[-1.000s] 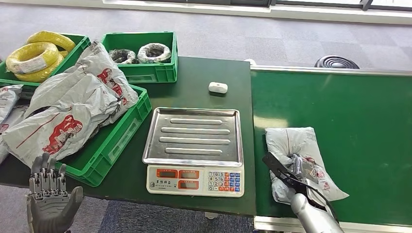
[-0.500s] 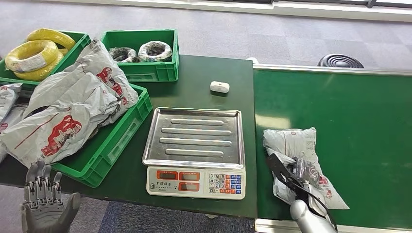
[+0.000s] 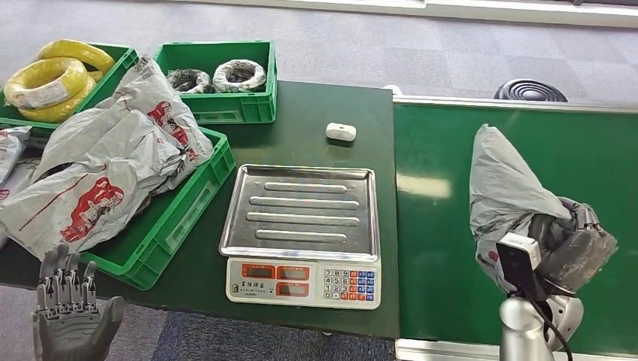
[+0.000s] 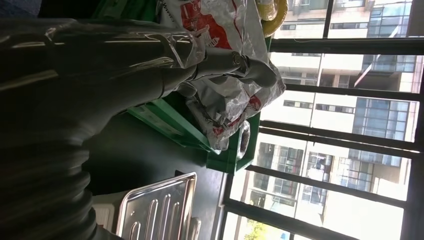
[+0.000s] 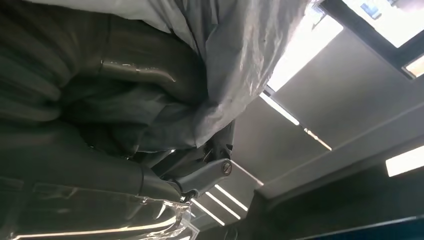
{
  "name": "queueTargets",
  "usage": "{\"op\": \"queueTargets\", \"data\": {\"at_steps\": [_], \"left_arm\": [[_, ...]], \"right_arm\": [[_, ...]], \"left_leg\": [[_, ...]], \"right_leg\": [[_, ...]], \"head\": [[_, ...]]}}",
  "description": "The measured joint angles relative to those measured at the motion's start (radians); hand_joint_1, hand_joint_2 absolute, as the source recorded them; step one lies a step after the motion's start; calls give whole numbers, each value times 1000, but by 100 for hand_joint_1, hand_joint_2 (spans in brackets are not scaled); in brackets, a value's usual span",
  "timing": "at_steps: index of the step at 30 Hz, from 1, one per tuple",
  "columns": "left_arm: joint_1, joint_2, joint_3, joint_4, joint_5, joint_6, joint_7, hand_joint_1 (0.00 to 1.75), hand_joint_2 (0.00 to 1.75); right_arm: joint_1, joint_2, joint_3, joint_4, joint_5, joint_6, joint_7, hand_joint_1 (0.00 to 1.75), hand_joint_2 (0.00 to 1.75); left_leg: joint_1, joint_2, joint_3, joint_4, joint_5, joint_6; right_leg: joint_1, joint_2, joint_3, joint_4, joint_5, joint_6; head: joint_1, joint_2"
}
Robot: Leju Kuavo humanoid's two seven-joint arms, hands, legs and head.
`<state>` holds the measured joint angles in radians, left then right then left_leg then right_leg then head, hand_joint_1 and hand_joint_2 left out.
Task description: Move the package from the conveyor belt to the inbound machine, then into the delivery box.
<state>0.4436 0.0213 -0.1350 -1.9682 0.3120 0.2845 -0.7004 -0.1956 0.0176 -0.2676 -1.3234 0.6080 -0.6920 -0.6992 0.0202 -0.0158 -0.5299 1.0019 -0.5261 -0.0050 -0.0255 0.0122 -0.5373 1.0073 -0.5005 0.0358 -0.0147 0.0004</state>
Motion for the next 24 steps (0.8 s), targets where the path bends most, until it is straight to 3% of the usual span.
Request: {"op": "queueTargets", "data": {"at_steps": [4, 7, 9, 12, 14, 18, 24], "left_arm": [[-20, 0, -3, 14, -20, -37, 0, 0, 175], [-64, -1, -7, 46, -38, -91, 0, 0, 175], [-105, -1, -7, 79, -41, -153, 0, 0, 175], [-175, 0, -5, 140, -43, -241, 1, 0, 175], [-214, 0, -5, 177, -47, -276, 4, 0, 175], [-255, -1, -4, 225, -55, -305, 18, 0, 175], [-288, -2, -5, 266, -63, -322, 30, 0, 175]], "right_arm": [[7, 40, 22, -141, -44, 3, 3, 175, 175], [-63, 53, 177, -172, -95, 95, 90, 175, 175], [-151, 46, 351, -153, -127, 308, 190, 175, 175], [-299, 51, 586, -69, -126, 684, 278, 175, 175], [-382, 72, 702, 21, -108, 816, 307, 175, 175], [-472, 113, 849, 163, -65, 866, 317, 175, 175], [-548, 160, 932, 295, -37, 867, 319, 175, 175]], "left_leg": [[0, 1, -3, 0, 0, 0], [0, 7, -3, -1, 1, -1], [-1, 12, -3, -1, 2, -3], [1, 12, -3, -1, 7, -7], [2, 5, -5, 0, 10, -9], [3, -3, -10, 0, 12, -9], [2, 0, -13, 0, 12, -9]], "right_leg": [[0, 1, -1, 1, 0, 0], [0, 6, -3, 4, 2, -2], [0, 11, -7, 6, 4, -5], [1, 11, -11, 8, 6, -7], [2, 6, -12, 9, 7, -8], [3, -3, -14, 10, 6, -8], [2, 0, -17, 9, 7, -8]], "head": [[0, 0], [0, 0], [0, 0], [-1, 0], [0, 0], [0, 0], [0, 0]]}}
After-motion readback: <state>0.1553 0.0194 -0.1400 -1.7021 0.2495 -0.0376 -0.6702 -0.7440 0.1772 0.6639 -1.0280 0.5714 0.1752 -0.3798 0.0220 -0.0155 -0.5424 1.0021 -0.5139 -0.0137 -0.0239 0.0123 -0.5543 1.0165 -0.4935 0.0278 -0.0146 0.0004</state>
